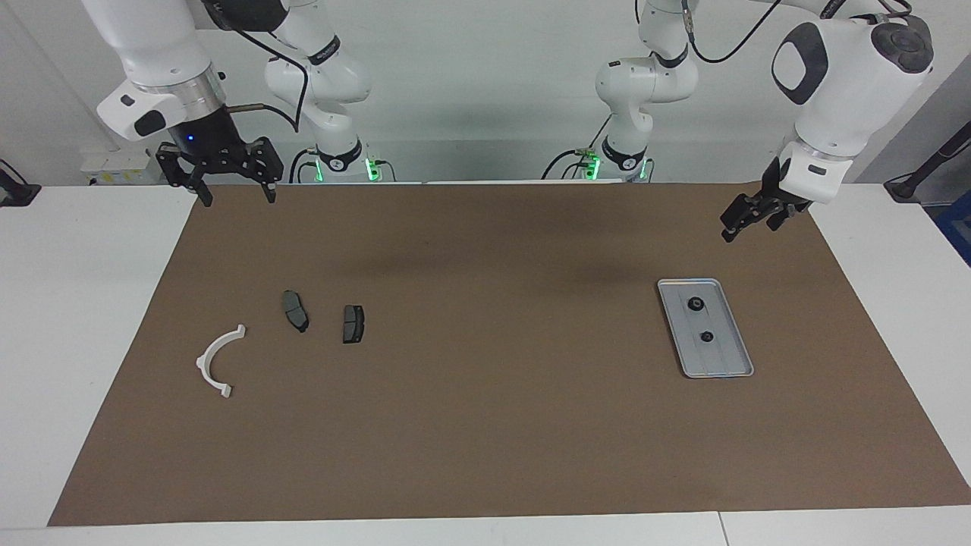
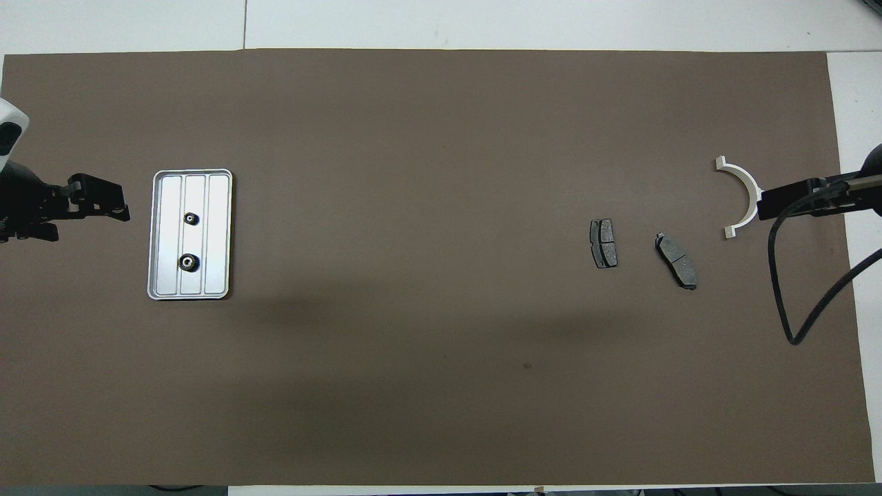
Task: Pick bearing gear from pile to tray
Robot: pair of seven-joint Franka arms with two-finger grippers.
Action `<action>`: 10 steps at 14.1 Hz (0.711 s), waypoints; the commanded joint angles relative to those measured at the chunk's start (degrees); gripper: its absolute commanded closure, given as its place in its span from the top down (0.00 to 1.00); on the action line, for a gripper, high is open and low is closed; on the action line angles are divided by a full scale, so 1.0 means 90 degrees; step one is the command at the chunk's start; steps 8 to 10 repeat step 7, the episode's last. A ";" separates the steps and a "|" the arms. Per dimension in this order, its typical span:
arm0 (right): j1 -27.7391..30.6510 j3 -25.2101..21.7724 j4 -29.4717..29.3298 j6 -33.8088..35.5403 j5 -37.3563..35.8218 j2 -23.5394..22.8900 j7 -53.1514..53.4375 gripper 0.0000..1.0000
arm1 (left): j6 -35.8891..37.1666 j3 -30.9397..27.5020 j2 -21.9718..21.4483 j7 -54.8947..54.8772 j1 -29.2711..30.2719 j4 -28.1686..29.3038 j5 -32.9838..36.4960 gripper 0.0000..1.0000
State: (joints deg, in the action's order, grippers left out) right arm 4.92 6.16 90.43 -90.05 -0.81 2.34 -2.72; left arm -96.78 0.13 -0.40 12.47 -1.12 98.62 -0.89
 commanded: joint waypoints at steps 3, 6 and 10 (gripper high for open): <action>0.0049 -0.0001 0.0079 -0.0043 0.0169 0.0062 0.0049 1.00 | 0.0011 -0.0083 -0.0034 -0.0077 -0.0081 0.0000 -0.0067 1.00; 0.0049 -0.0001 0.0079 -0.0043 0.0169 0.0062 0.0059 1.00 | 0.0021 -0.0063 -0.0034 -0.0077 -0.0081 -0.0030 -0.0067 1.00; 0.0049 -0.0001 0.0079 -0.0043 0.0169 0.0072 0.0059 1.00 | 0.0040 -0.0063 -0.0024 -0.0077 -0.0081 -0.0039 -0.0067 1.00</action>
